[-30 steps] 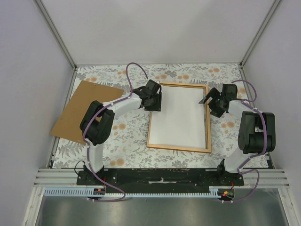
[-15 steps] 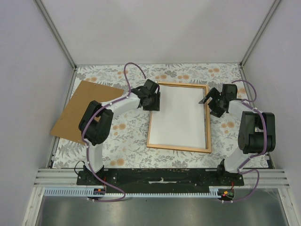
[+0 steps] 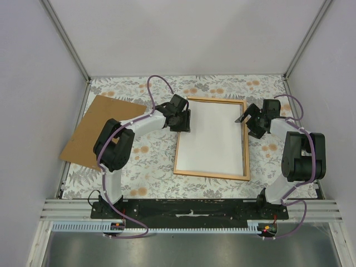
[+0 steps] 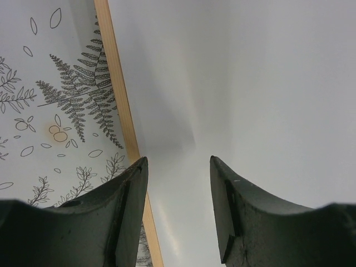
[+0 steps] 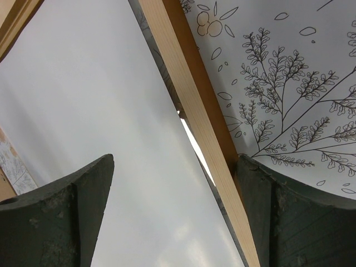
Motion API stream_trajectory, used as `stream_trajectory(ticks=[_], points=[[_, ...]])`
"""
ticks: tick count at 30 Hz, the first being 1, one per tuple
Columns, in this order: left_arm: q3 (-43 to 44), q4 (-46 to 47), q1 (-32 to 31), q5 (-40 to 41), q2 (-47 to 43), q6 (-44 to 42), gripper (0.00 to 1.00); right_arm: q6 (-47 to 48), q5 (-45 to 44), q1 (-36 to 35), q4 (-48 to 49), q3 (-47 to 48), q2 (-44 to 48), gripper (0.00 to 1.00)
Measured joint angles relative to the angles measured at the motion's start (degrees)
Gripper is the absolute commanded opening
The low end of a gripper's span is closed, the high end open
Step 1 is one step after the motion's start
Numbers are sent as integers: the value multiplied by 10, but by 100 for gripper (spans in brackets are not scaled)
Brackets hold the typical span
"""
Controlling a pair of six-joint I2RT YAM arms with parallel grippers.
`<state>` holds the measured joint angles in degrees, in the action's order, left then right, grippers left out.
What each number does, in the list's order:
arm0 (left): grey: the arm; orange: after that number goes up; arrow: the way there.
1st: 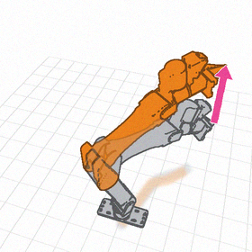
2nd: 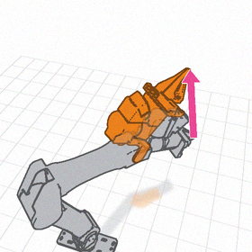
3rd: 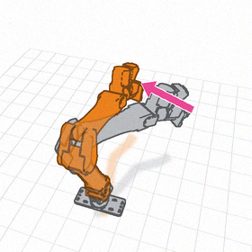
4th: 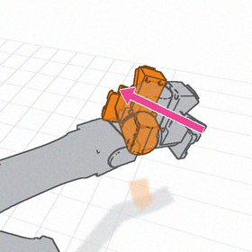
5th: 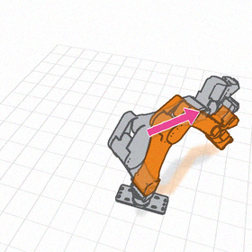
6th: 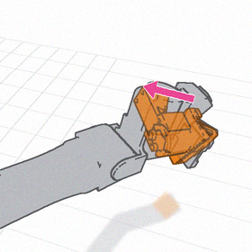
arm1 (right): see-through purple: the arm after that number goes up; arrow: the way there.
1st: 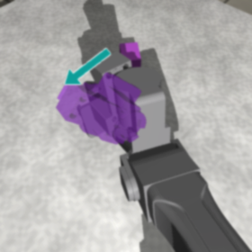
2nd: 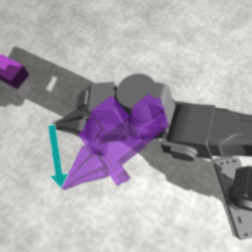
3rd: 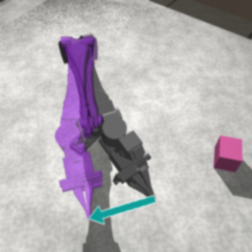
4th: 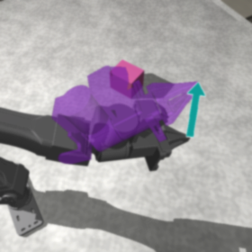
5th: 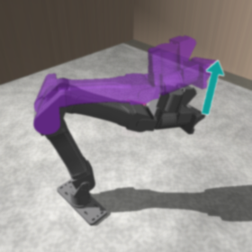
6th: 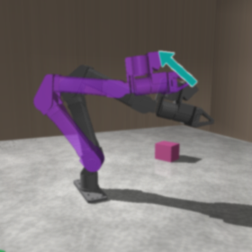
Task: Put the photo into the frame
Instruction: Adjust the photo on the glass panel.
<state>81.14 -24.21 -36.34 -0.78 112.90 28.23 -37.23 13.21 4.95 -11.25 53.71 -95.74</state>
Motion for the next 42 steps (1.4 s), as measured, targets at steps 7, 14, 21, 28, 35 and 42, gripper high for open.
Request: stream_trajectory(ticks=[7, 14, 21, 28, 35, 42], points=[[-1, 8, 0, -9, 7, 0, 55, 0, 0, 0, 0, 0, 0, 98], [-2, 11, 0, -8, 7, 0, 56, 0, 0, 0, 0, 0, 0, 98], [-3, 11, 3, -8, 6, 0, 55, 0, 0, 0, 0, 0, 0, 98], [-3, 12, 5, -8, 6, 0, 55, 0, 0, 0, 0, 0, -4, 98], [-4, 13, 7, -8, 6, 0, 56, 0, 0, 0, 0, 0, -7, 98], [-9, 20, 10, -10, 4, 0, 60, 0, 0, 0, 0, 0, -7, 98]])
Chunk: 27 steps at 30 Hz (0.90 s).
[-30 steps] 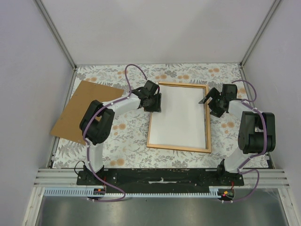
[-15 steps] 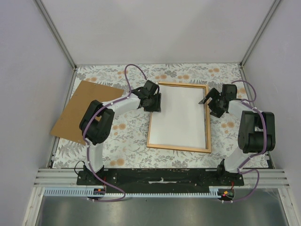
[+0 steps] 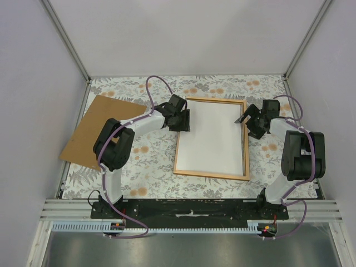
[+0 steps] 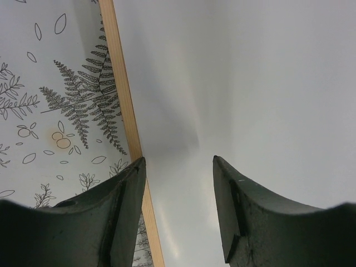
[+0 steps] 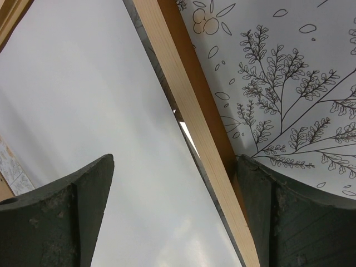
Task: Put the photo into the frame
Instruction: Adjust the photo on the glass panel.
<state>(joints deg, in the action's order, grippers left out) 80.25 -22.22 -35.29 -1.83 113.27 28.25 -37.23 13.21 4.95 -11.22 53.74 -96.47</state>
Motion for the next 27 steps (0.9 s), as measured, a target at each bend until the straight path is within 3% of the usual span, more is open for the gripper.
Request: stream_trajectory(ticks=[27], points=[[17, 29, -31, -28, 38, 6, 62, 5, 0, -3, 0, 0, 0, 98]])
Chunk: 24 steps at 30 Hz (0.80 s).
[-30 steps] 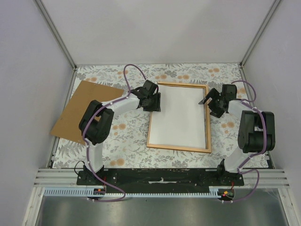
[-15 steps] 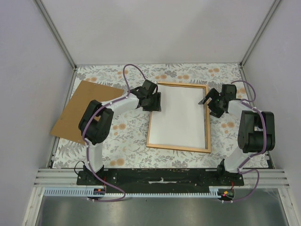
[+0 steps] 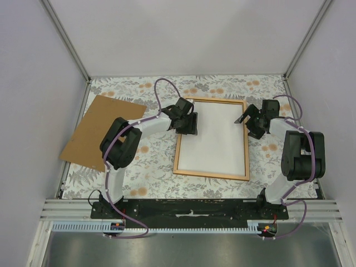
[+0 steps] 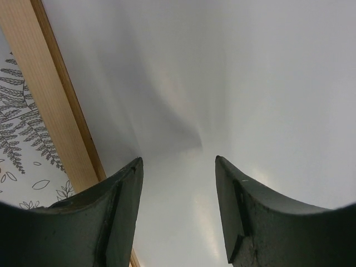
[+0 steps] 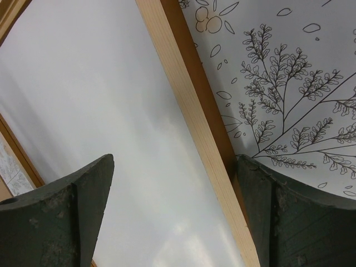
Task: Put the photo into the frame
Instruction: Adjust the photo on the glass panel.
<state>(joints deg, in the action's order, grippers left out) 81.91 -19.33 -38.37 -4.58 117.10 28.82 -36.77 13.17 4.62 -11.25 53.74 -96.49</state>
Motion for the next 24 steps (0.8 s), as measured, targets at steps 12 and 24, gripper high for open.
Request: stream_trajectory(ticks=[12, 24], points=[[67, -31, 6, 0, 28, 0, 66, 8, -2, 0, -5, 0, 0, 98], [168, -71, 33, 18, 79, -9, 66, 34, -22, -2, -24, 6, 1, 98]])
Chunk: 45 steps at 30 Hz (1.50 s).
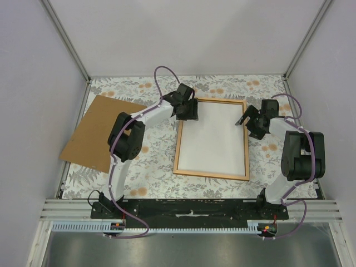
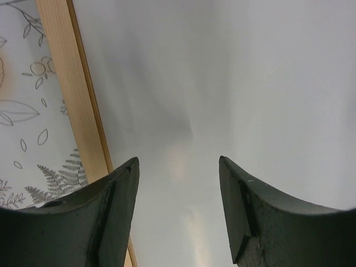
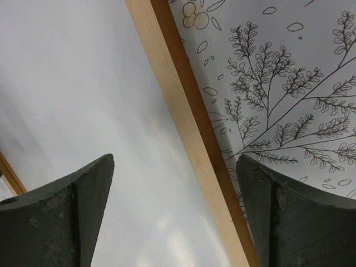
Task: Put the photo into the frame
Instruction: Adjust the photo on the glass panel.
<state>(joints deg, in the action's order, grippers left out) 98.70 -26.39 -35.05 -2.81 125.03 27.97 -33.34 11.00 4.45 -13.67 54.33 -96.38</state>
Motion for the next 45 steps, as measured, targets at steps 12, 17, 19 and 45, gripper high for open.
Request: stream_trajectory(ticks=[12, 17, 19, 45], points=[[91, -21, 3, 9, 73, -3, 66, 7, -8, 0, -11, 0, 17, 98], [102, -22, 3, 3, 81, -3, 66, 7, -8, 0, -14, 0, 18, 98], [105, -22, 3, -2, 86, -3, 66, 8, -8, 0, -15, 0, 18, 98], [10, -39, 27, 28, -49, -4, 58, 42, -40, -3, -43, 12, 22, 97]])
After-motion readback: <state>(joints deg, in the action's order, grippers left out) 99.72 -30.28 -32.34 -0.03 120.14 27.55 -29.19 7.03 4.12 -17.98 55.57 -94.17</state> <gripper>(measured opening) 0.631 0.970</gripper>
